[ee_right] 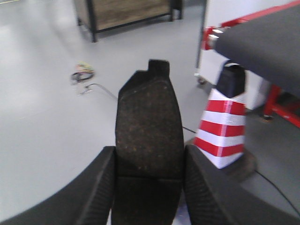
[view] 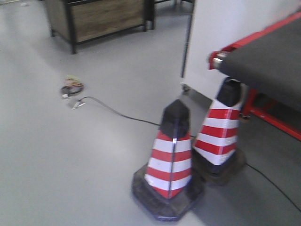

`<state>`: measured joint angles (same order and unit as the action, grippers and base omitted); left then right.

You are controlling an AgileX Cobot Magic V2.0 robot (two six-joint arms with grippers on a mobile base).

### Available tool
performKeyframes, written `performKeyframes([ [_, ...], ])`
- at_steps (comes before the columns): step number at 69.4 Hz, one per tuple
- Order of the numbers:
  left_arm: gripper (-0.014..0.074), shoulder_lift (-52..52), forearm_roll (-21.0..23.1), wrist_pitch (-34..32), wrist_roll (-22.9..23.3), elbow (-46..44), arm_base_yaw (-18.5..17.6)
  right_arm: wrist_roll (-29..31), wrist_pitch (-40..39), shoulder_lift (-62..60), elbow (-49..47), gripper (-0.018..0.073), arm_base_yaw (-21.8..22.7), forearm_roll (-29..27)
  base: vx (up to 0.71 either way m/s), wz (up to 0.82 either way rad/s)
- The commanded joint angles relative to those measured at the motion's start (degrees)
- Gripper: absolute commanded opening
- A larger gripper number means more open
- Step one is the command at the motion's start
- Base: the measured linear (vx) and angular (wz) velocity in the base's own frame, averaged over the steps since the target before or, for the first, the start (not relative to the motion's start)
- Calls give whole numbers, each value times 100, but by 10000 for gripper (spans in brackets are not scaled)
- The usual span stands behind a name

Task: Move and align brake pads A on conveyor
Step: 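Drive the base past the cones to the dark conveyor belt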

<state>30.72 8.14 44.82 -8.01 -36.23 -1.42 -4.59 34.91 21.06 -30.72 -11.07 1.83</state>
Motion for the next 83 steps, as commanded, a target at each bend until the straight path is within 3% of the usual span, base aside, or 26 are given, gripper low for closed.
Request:
performKeyframes([
  [1, -6, 28, 100, -480, 27, -168, -27, 48, -566, 49, -165, -7, 24, 52, 20, -79],
  [59, -6, 28, 100, -480, 27, -168, -27, 48, -560, 49, -165, -7, 24, 52, 17, -82],
  [83, -6, 28, 100, -480, 27, -168, -27, 48, -560, 49, -165, -7, 24, 52, 9, -45],
])
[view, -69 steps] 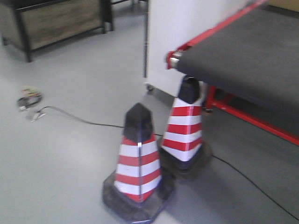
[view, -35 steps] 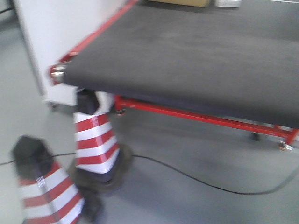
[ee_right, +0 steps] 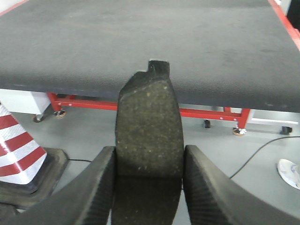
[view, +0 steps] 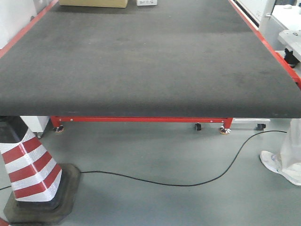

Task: Move and align brake pads A on conveyor
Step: 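Drive the base past the cones to the dark conveyor belt, then lower the left gripper's brake pad toward the conveyor belt surface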

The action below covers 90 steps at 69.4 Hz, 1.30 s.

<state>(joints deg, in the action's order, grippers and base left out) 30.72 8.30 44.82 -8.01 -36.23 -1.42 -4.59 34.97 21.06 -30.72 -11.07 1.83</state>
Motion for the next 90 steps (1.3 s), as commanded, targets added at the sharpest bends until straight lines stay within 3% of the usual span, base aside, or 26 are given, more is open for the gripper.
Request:
performKeyframes([
  [1, -6, 28, 84, -480, 27, -168, -27, 48, -565, 49, -165, -7, 24, 52, 4, -15],
  [45, -6, 28, 84, -480, 27, -168, -27, 48, -565, 49, -165, -7, 24, 52, 9, -8],
  [90, -6, 28, 84, -480, 27, -168, -27, 48, -565, 49, -165, -7, 24, 52, 32, 1],
])
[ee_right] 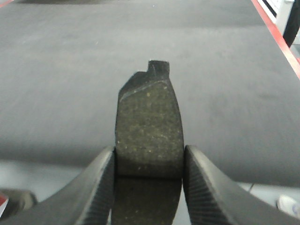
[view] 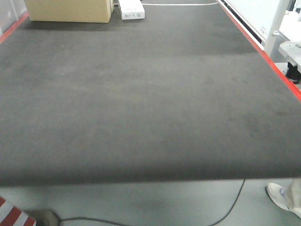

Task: Move and align brake pads A on conveyor
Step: 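Lower the left gripper's brake pad toward the conveyor belt surface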

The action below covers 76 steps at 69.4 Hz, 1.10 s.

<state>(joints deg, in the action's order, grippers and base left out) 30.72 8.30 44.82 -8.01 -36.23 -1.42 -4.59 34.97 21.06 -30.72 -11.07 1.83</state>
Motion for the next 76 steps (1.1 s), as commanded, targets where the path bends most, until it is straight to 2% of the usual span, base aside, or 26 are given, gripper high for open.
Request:
performKeyframes([
  [1, -6, 28, 84, -480, 27, -168, -27, 48, -565, 49, -165, -7, 24, 52, 37, 0],
  [46, -6, 28, 84, -486, 27, -168, -27, 48, -565, 49, -165, -7, 24, 52, 33, 1],
  [76, -6, 28, 84, -486, 27, -168, -27, 48, -565, 49, -165, -7, 24, 52, 18, 7],
])
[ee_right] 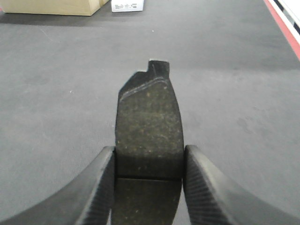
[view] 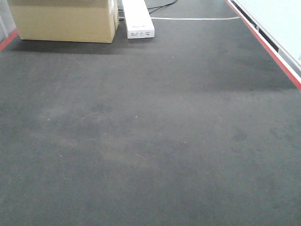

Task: Move and align brake pads A on conveyor
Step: 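Lower the left gripper's brake pad toward the conveyor belt surface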

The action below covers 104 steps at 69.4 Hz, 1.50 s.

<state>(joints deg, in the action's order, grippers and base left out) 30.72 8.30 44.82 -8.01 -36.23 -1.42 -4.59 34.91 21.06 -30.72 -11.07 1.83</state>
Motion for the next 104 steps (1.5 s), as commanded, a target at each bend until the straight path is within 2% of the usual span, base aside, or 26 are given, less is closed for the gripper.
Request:
performKeyframes([
  [1, -6, 28, 84, -486, 27, -168, -27, 48, -560, 49, -165, -7, 24, 52, 8, 7],
  [62, -6, 28, 84, -533, 27, -168, -27, 48, -560, 49, -165, -7, 24, 52, 2, 1],
  [71, -6, 73, 89, -552, 318, -194, -27, 48, -560, 49, -165, -7, 24, 52, 0, 0],
  [80, -6, 697, 62, -414, 336, -525, -27, 48, -560, 49, -165, -7, 24, 52, 0, 0],
  [89, -3, 1727, 62, -194, 591, -1119, -27, 48, -560, 49, -165, -7, 24, 52, 0, 0],
  [104, 4, 3429, 62, -509, 762, -1637, -27, 48, -560, 49, -165, -7, 24, 52, 0, 0],
])
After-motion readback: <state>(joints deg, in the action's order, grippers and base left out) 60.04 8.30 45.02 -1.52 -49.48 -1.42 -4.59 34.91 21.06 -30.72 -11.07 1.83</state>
